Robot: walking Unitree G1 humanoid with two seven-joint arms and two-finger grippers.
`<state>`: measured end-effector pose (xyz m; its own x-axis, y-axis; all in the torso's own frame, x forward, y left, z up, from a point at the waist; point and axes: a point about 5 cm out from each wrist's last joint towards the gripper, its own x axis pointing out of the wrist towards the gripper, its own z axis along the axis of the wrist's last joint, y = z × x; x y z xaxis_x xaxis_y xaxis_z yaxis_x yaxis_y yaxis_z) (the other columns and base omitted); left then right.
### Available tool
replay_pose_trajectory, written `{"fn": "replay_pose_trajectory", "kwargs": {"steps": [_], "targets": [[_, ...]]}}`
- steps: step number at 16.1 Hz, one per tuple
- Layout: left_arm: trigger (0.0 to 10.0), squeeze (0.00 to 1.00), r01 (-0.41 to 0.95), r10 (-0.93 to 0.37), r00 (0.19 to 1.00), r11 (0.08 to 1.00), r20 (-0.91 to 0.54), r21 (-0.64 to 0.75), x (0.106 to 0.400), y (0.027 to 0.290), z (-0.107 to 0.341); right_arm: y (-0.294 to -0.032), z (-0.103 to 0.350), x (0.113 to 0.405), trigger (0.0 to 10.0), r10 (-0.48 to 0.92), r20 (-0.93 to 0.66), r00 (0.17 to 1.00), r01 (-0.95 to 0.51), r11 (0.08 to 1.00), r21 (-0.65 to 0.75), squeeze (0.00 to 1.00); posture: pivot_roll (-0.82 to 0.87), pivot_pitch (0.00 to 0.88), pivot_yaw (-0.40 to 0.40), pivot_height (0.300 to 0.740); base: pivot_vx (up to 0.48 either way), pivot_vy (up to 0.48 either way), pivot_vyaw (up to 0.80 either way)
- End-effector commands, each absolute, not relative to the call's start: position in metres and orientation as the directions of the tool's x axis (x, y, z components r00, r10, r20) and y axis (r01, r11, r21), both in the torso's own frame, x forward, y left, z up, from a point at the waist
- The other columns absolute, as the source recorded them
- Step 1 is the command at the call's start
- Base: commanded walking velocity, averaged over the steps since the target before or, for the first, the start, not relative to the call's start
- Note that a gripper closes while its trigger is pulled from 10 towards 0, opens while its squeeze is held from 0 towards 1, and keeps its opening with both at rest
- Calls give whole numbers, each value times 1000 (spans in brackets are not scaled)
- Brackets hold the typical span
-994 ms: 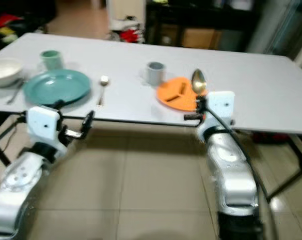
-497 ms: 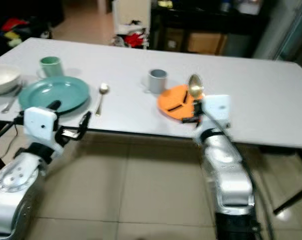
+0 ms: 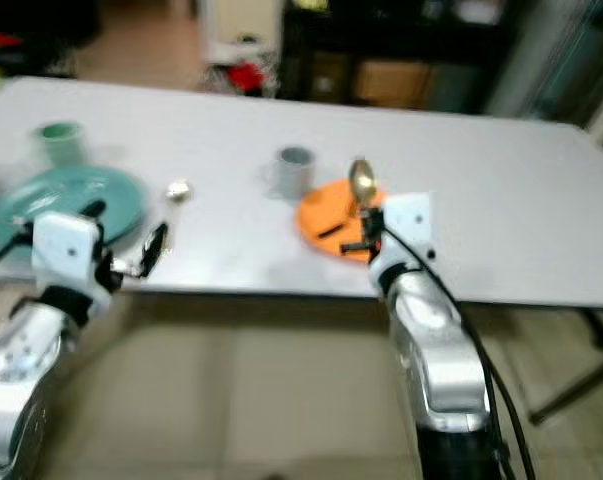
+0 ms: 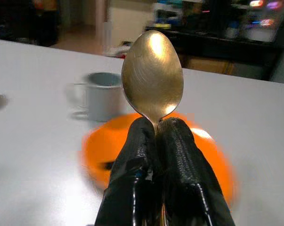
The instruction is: Setting the table
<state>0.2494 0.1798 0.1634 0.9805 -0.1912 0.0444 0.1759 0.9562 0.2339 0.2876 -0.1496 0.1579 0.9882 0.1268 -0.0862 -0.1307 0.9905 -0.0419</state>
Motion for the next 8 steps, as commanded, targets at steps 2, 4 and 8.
{"fn": "replay_pose_trajectory", "kwargs": {"steps": [2, 4, 8], "targets": [[10000, 0, 221, -236, 971, 948, 41, 228, 249, 168, 163, -165, 164, 287, 10000, 89, -77, 993, -94, 994, -57, 0, 78, 0, -43, 740, 337, 0, -700], [10000, 0, 228, -242, 969, 947, 37, 227, 249, 166, 162, -166, 163, 288, 10000, 95, -86, 992, -101, 993, -66, 0, 76, 0, -45, 740, 339, 0, 0], [10000, 0, 222, -236, 971, 949, 36, 225, 249, 166, 162, -158, 161, 291, 10000, 193, -129, 973, -207, 973, -103, 0, 75, 0, -48, 740, 337, 0, 0]]}}
